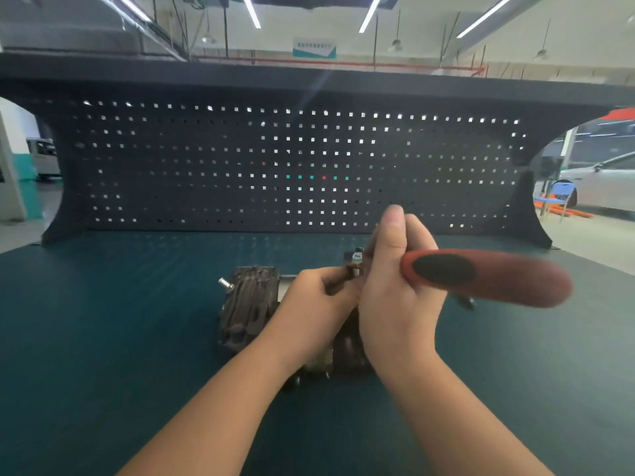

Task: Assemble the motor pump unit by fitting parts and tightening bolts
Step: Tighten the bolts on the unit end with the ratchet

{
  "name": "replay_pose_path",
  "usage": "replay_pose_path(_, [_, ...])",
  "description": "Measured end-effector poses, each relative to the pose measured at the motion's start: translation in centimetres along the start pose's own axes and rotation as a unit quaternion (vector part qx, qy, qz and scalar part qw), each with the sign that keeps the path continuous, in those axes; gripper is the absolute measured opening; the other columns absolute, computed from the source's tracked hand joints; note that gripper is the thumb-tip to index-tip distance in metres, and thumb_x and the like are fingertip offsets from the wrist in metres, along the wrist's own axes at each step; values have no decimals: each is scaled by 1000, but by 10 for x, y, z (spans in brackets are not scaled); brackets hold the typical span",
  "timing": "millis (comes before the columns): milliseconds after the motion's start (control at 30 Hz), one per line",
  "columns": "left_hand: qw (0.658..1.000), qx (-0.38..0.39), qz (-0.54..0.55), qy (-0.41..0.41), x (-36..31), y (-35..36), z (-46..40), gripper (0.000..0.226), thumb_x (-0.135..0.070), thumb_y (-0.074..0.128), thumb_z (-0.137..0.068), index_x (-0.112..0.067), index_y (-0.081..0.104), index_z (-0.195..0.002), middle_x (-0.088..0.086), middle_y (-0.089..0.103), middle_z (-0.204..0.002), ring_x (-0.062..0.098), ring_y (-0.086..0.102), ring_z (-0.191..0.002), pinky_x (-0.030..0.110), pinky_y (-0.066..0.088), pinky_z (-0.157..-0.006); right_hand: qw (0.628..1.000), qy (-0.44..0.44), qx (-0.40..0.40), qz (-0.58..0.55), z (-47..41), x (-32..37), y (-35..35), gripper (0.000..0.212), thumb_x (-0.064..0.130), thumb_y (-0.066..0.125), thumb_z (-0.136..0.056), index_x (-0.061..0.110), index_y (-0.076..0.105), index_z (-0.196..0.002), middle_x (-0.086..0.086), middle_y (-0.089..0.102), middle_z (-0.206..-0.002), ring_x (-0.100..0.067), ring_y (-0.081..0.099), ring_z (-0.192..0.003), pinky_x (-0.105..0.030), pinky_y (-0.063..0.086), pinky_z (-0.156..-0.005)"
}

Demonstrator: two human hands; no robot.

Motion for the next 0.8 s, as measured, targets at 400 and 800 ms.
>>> replay_pose_path(400, [951,-108,-288,23,20,29,-8,30,-59,67,-69,-33,71,-82,-20,62,-94,2,60,-91,30,50,-83,753,394,-221,-480,-62,-55,-61,33,22,37,-98,19,36,-65,7,30,-42,-12,15,-33,-13,16,-38])
replay_pose_path(800, [982,96,-162,-30,16,-44,-7,20,-32,65,-74,-34,73,-92,-7,72,-92,6,66,-91,17,50,-79,787,397,-76,-465,-38,-41,-22,30,21,45,-97,15,44,-67,2,37,-49,-14,23,-39,-19,26,-40])
Point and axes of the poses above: each hand's wrist, its own z-axis away from the middle knuckle, its own y-axis out of the palm, x = y × z, the point moved 1 cm from there along -z, towards the middle knuckle
